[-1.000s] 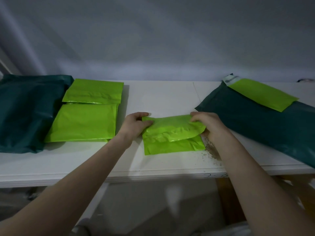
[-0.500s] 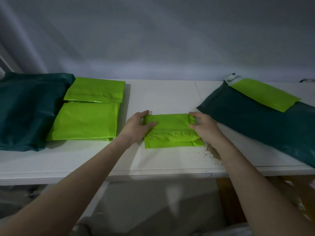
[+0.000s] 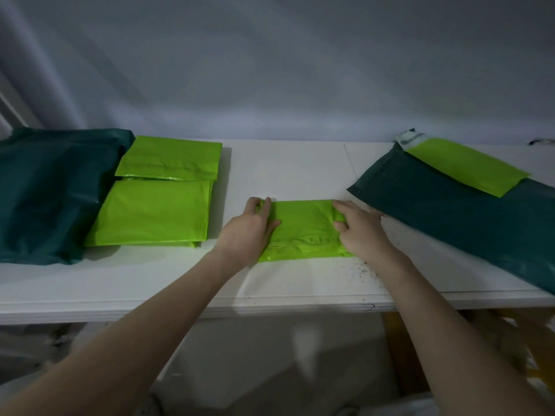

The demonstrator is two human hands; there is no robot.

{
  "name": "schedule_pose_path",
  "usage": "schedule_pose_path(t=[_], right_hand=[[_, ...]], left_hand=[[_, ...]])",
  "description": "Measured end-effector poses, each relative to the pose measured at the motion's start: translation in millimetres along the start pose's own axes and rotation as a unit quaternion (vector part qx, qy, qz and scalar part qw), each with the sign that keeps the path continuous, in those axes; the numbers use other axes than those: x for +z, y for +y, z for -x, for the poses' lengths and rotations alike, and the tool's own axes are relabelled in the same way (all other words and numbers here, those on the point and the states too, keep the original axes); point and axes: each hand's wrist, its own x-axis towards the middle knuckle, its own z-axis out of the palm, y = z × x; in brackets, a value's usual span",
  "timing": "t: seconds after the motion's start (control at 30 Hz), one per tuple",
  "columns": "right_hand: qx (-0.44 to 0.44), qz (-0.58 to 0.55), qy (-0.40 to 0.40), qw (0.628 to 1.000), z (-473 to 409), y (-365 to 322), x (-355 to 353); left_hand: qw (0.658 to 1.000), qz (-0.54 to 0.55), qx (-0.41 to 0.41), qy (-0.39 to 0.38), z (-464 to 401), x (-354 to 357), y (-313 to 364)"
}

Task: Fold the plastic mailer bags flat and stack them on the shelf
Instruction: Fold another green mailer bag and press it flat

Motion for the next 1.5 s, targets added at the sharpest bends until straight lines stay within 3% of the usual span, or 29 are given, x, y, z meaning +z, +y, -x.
schedule_pose_path(t=[0.2, 0.43, 0.6, 0.73, 0.93, 1.13, 1.37, 1.5], right_hand=[[0.002, 0.083, -0.031, 0.996, 3, -2, 2], [0.058, 0.122, -0.061, 0.989, 4, -1, -2], [0.064, 0.132, -0.066, 0.987, 2, -1, 1], [0.068, 0.138, -0.058, 0.986, 2, -2, 3], [0.015, 0.164, 0.043, 0.985, 8, -6, 0], [-0.068, 0.100, 0.150, 0.981, 7, -17, 0], [-0.081, 0.109, -0.014, 0.991, 0, -31, 33], [-0.068, 0.108, -0.019, 0.992, 3, -30, 38]], left_hand=[[0.991, -0.129, 0.020, 0.020, 7, 6, -4], [0.984, -0.159, 0.037, 0.077, 12, 12, -14], [0.992, -0.115, -0.030, 0.043, 11, 5, -16], [0.989, -0.138, -0.024, 0.040, 11, 10, -17], [0.993, -0.114, -0.025, 0.011, 11, 6, -11], [0.996, -0.003, -0.020, 0.092, 3, -2, -3], [0.999, 0.041, 0.031, 0.009, 6, 21, 15], [0.998, -0.018, 0.058, -0.020, 2, 32, 7]])
